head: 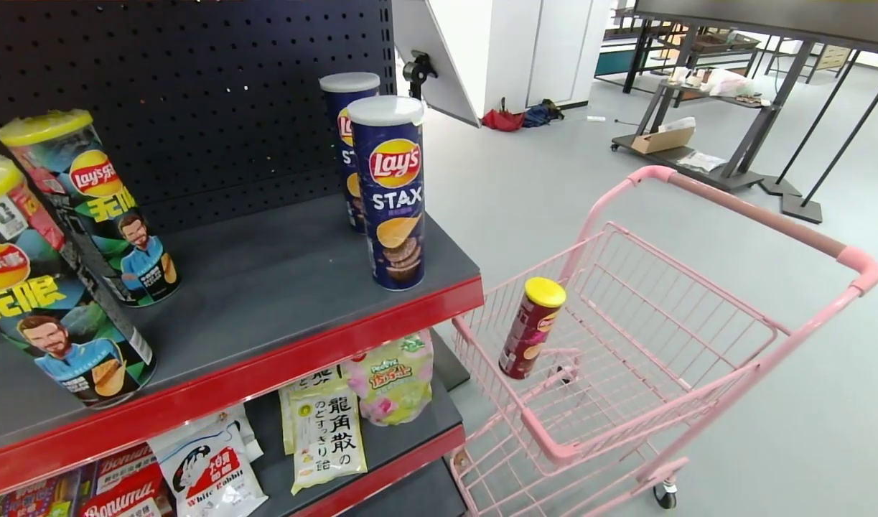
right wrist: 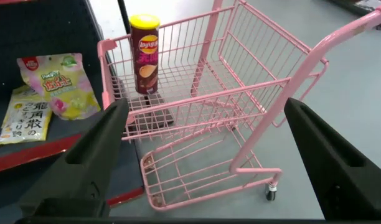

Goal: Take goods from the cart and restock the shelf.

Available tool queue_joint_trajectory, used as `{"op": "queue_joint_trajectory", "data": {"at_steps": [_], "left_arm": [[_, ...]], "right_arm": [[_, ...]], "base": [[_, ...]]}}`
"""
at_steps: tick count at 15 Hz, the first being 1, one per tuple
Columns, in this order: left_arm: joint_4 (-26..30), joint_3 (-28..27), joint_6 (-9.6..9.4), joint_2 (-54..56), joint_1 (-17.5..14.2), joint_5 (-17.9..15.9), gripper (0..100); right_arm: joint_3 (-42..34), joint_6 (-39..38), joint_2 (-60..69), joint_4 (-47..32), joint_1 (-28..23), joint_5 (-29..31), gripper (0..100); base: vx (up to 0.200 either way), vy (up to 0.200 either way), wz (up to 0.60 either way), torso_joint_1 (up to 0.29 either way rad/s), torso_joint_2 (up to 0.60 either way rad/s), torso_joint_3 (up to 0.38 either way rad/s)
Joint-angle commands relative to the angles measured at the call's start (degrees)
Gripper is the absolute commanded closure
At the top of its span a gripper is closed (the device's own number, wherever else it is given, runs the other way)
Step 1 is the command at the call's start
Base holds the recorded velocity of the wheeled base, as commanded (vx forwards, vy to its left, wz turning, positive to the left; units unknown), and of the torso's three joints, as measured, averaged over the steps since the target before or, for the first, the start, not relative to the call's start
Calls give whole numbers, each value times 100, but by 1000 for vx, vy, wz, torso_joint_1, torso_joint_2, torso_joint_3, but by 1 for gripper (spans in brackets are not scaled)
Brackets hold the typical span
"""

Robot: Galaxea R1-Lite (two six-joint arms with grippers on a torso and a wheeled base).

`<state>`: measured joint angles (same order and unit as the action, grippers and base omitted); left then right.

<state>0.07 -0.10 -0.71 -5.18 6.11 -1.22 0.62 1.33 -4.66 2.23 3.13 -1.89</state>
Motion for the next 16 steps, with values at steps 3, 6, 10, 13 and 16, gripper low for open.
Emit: {"op": "queue_joint_trajectory", "data": {"at_steps": [3,6,10,13,16], "left_arm": [[1,1,0,-9,-4,-1,0],[1,1,0,-9,-4,-10,0],[1,1,-8,-27,13,-10,0],[1,1,-8,-9,128,-10,0],[-7,1,-17,0,128,-19,0]], "right_arm": [[-1,25,-9,14,3,-13,0],[-9,-45,-9,41,3,-13,0],[3023,-880,-3489,111,214,-136,0],[3717,-1038,-6267,1570,891,-558,0],[3172,-941,-7963,3178,1111,-1085,0]], "base": [[0,0,0,-183,544,352],[0,0,0,-154,494,330],[0,0,0,-32,105,73],[0,0,0,0,0,0],[0,0,0,0,0,0]]}}
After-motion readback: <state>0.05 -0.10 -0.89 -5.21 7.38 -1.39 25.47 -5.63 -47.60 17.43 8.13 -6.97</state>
